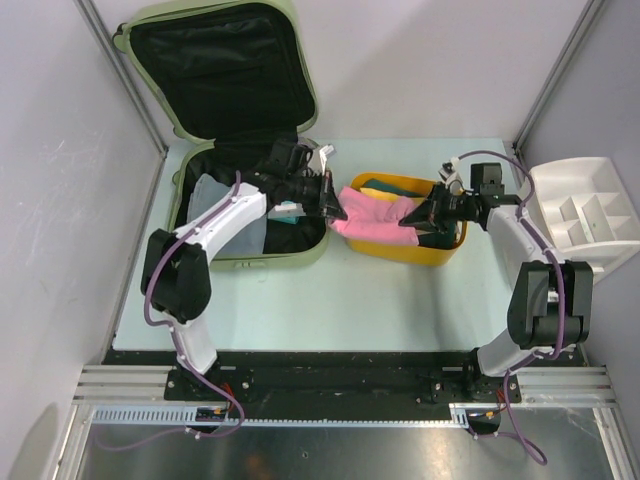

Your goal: Open, take out, and arrange the luggage

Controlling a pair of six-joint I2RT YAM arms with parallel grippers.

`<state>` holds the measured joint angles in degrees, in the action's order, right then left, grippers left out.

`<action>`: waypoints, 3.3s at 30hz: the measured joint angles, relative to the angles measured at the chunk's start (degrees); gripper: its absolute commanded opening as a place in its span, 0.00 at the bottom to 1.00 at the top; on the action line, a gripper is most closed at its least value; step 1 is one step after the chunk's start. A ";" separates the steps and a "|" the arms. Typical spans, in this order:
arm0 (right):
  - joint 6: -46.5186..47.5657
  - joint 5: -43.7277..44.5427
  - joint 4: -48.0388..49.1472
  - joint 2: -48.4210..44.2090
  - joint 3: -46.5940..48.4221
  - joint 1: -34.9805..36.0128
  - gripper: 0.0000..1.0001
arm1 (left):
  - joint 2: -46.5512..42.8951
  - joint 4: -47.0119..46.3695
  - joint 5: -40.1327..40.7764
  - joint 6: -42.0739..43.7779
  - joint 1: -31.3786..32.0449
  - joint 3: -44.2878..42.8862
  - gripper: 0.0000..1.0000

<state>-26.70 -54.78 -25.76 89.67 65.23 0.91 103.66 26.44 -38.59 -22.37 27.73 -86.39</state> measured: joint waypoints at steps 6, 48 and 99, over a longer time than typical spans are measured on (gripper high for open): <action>-0.37 0.79 -0.92 1.33 7.23 -3.45 0.00 | 3.72 1.86 -2.23 0.48 0.35 -12.50 0.00; 6.95 3.28 5.95 20.50 30.45 -11.91 0.00 | 24.37 -42.84 -2.01 4.42 1.46 -19.96 0.00; 25.27 15.87 -16.28 -5.66 9.35 -8.28 0.72 | -1.25 -17.25 -5.64 11.26 -3.32 3.82 0.74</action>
<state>-1.43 -38.92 -42.04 84.01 74.59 -7.38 102.41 9.19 -44.23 -11.11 24.40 -82.56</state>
